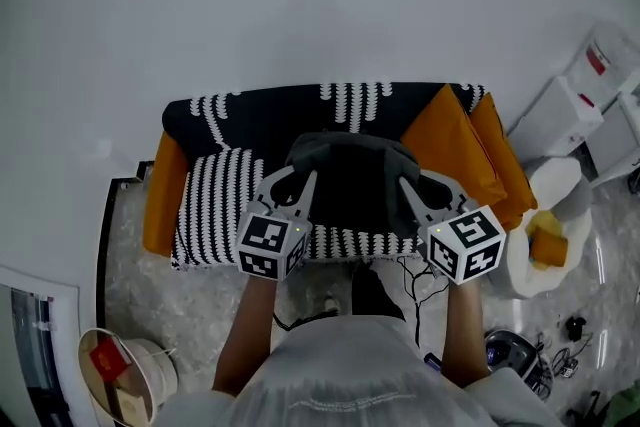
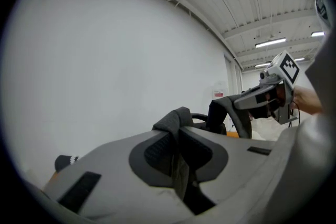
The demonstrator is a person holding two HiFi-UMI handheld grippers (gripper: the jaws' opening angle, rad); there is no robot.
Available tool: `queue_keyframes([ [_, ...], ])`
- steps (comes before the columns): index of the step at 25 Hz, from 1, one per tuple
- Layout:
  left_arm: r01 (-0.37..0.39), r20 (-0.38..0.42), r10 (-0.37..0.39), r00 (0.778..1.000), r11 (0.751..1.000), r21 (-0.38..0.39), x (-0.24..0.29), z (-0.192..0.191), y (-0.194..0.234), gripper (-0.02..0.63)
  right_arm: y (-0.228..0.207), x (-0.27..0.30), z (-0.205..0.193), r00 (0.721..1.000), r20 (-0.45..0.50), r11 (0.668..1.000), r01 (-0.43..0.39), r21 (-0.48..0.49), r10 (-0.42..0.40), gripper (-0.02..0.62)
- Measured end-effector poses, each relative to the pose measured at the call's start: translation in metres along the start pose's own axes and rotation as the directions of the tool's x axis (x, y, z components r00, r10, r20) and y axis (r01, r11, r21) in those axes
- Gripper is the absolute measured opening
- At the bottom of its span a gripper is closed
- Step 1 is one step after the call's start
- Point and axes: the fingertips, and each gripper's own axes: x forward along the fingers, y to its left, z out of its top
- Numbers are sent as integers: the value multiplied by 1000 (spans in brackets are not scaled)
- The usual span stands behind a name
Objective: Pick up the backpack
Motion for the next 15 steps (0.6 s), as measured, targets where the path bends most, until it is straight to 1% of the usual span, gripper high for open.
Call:
queue_keyframes([
  [3, -20, 33, 18, 999, 999, 38, -18, 24, -5, 37, 9, -15, 20, 999, 35, 1000, 13, -27, -12, 37],
  [6, -22, 52, 19, 998, 998, 66, -34, 39, -13, 37, 18, -28, 32, 998, 57, 999, 28, -42, -26, 37],
  [11, 24, 66, -25, 998, 999, 24, -55, 51, -20, 35, 33, -41, 37, 998, 62, 999, 22, -48, -19, 37],
  [15, 32, 73, -34, 997, 999, 31, -71, 55, -27, 34, 46, -51, 37, 998, 66, 999, 4, -53, 0, 35],
])
